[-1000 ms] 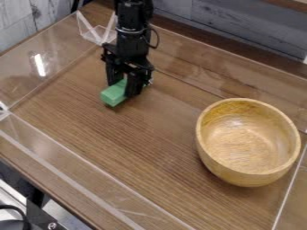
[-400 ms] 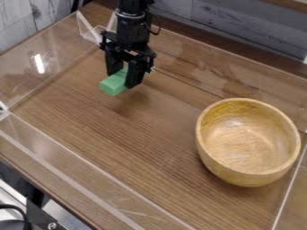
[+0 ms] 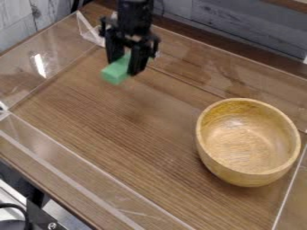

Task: Put the green block in the brown bowl

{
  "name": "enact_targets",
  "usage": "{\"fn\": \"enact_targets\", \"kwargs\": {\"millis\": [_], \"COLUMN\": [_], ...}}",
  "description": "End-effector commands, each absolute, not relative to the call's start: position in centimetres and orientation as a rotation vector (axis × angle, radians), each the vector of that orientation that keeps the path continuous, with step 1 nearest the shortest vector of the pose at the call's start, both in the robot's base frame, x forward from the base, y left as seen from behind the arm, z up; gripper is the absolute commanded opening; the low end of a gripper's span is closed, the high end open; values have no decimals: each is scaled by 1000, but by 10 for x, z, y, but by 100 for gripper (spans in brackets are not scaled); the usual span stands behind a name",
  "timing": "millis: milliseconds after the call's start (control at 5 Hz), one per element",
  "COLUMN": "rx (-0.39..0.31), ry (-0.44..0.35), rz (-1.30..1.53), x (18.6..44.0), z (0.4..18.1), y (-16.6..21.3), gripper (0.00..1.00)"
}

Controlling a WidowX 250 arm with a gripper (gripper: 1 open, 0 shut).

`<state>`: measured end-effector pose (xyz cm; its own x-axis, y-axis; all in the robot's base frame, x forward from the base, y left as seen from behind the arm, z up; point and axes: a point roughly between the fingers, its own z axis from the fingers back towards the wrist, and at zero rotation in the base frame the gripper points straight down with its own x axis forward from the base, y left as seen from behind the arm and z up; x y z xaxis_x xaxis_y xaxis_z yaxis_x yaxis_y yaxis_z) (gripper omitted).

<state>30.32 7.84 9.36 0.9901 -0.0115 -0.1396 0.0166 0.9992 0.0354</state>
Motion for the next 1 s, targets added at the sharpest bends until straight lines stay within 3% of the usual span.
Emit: {"fn": "enact_targets", "kwargs": {"millis": [0,800], "rx": [62,38], "ry": [40,38], "rz": [39,-42], "x": [307,274], "z": [142,159], "y": [70,2], "gripper": [0,0]}}
